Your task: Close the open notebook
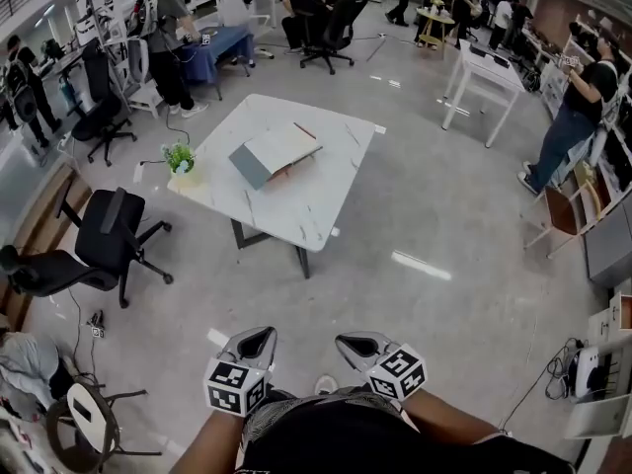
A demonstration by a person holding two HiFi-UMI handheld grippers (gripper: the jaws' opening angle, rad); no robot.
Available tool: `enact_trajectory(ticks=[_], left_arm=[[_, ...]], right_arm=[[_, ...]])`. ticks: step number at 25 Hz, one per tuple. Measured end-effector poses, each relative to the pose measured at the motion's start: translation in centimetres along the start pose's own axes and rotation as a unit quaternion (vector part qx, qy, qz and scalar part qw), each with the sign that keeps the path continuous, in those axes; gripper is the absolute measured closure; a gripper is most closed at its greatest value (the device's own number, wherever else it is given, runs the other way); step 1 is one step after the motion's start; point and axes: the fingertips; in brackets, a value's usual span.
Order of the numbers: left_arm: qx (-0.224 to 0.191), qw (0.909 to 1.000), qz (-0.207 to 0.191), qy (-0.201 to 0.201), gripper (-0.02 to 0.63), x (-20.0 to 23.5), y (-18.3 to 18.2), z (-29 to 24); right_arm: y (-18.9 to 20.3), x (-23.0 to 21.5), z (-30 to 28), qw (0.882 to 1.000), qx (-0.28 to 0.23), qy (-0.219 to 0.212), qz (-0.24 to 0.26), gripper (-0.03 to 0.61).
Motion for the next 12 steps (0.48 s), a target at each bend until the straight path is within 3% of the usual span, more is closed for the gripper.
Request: enact_trajectory(ticks=[12], left_arm=[[0.001, 0.9999, 0.002, -0.013, 0.555, 0.7, -0.4, -0.9]], right_arm=[[-0.8, -1.5, -0.7, 1.000, 0.003, -0.009, 0.007, 0.578]])
Point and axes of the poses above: the fingertips, and each gripper's own axes: z backward along the fingers, x to its left, y out of its underside, and after that the axes turned 2 degrees about -x, right-handed
